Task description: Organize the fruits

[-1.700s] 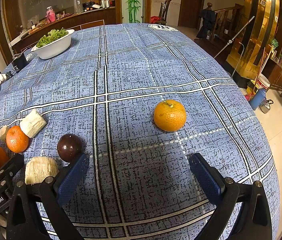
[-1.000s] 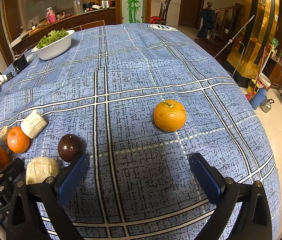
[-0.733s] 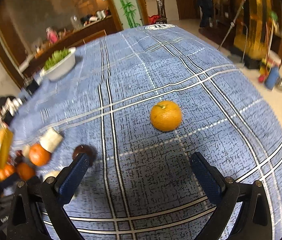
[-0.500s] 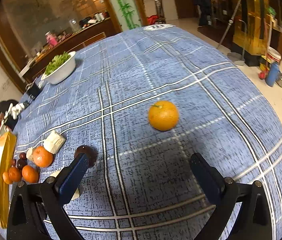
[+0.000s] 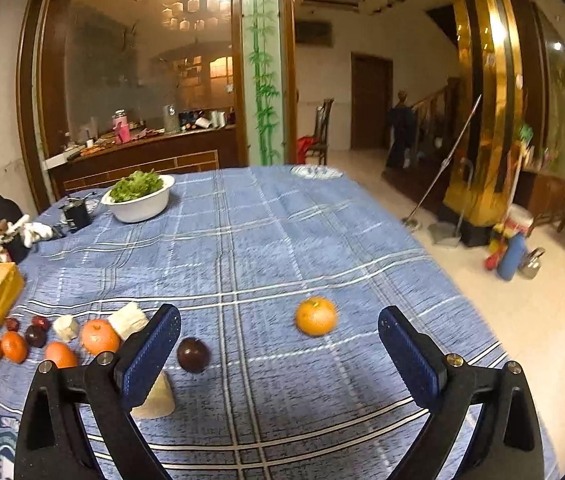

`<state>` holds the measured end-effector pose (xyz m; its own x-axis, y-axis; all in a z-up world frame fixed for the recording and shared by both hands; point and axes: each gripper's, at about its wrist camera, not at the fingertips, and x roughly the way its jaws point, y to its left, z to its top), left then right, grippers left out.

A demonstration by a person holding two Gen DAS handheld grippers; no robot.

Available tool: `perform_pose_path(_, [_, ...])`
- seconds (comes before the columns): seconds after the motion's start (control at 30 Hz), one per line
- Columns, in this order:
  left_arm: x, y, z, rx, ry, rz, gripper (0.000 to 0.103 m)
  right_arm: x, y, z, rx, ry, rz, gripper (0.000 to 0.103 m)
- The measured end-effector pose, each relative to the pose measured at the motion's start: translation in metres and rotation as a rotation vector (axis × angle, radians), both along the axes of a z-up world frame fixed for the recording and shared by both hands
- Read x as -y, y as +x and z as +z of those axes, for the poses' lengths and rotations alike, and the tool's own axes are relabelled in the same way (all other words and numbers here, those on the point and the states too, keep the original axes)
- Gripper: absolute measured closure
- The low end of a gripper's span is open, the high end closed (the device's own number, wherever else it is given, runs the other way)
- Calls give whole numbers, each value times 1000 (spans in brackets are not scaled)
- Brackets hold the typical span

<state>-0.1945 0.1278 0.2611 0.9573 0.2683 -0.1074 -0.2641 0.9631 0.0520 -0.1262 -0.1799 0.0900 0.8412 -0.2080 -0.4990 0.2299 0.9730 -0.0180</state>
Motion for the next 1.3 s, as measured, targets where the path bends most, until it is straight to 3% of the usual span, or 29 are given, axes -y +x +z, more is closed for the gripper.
perform_pose_path(0.1, [7, -9, -23, -15, 58, -61, 0, 6, -1, 0, -30, -14, -27, 4])
perform_pose_path(0.2, [3, -14, -48, -67, 61, -152, 0, 12, -8, 6, -102, 50, -34, 21])
perform_pose_path(0.27, [-5, -17, -63, -95, -3, -172, 0, 11, -23, 19, -111, 132, 4, 21])
perform_pose_path(0.33, [-12, -13, -80, -169, -96, -244, 2, 3, -33, 26, -117, 153, 40, 21])
perform_pose_path(0.4, [-13, -8, -89, -243, -132, -286, 20, -9, -37, 28, -148, 181, 117, 22])
perform_pose_path(0.47, [-20, -7, -98, -301, -199, -328, 31, -26, -30, 24, -205, 189, 192, 27])
perform_pose_path(0.6, [-37, -9, -91, -343, -295, -344, 31, -51, -3, 3, -291, 166, 258, 33])
perform_pose_path(0.7, [-53, -15, -66, -309, -294, -346, 31, -54, 9, -8, -332, 194, 256, 47])
perform_pose_path(0.8, [-69, -23, -23, -232, -282, -351, 30, -47, 3, 6, -290, 261, 274, 47])
perform_pose_path(0.9, [-87, -31, 29, -161, -294, -361, 27, -40, -7, 48, -214, 275, 299, 47])
perform_pose_path(1.0, [-93, -34, 85, -122, -254, -347, 27, -27, -19, 104, -120, 291, 311, 47])
perform_pose_path(1.13, [-92, -40, 159, -45, -89, -190, 20, -4, -29, 178, -16, 326, 318, 47])
perform_pose_path(1.2, [-87, -41, 183, 16, 15, -67, 9, 8, -36, 225, 69, 310, 292, 47])
perform_pose_path(1.27, [-78, -40, 190, 52, 117, 6, 2, 9, -44, 250, 118, 279, 278, 45])
perform_pose_path(1.3, [-75, -37, 187, 50, 142, 2, 1, 7, -48, 259, 136, 256, 280, 38])
